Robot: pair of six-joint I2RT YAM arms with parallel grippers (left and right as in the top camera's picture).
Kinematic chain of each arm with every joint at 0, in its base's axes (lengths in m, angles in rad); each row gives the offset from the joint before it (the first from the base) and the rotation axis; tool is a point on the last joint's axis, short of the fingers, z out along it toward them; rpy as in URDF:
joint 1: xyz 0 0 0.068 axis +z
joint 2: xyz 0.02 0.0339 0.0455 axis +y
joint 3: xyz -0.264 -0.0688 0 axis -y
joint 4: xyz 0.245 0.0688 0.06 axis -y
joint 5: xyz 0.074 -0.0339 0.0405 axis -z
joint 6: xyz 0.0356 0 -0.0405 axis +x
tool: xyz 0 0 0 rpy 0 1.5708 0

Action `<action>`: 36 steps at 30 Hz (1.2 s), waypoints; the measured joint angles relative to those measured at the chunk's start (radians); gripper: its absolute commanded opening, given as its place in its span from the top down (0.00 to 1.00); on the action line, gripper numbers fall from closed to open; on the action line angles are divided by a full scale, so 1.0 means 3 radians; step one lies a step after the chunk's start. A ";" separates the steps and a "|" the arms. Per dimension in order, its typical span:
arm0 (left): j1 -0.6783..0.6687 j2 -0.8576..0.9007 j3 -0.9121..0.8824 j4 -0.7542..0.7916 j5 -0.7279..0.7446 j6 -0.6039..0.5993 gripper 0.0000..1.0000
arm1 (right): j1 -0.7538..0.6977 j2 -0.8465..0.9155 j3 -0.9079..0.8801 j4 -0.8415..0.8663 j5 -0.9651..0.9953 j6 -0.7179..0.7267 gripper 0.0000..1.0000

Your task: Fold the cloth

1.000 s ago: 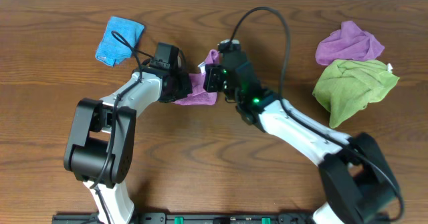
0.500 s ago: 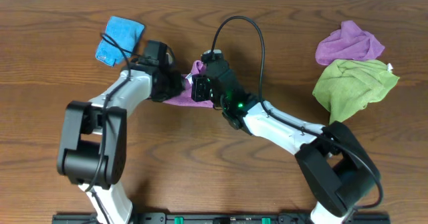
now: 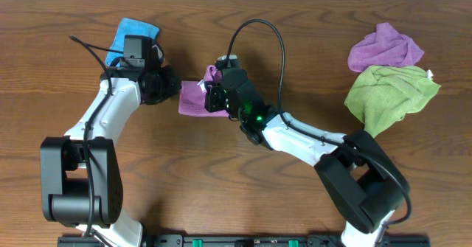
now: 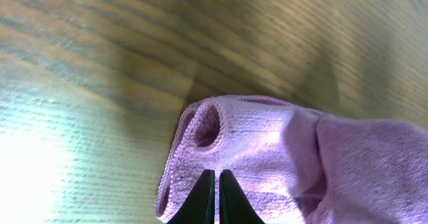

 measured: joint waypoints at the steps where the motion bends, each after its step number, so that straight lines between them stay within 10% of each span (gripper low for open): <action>1: 0.0003 0.0000 0.0000 -0.0006 0.0000 0.0009 0.94 | 0.0001 0.0013 0.0000 0.0013 0.0001 -0.0001 0.99; 31: 0.0156 0.0000 0.0000 -0.0172 -0.0450 0.0113 0.94 | 0.0365 0.0551 0.0434 0.0113 -0.0028 -0.0384 0.99; 36: 0.0357 -0.0005 0.0001 -0.0184 -0.0463 0.0134 0.94 | 0.0432 0.0552 0.0435 0.0159 -0.0017 -0.0430 0.66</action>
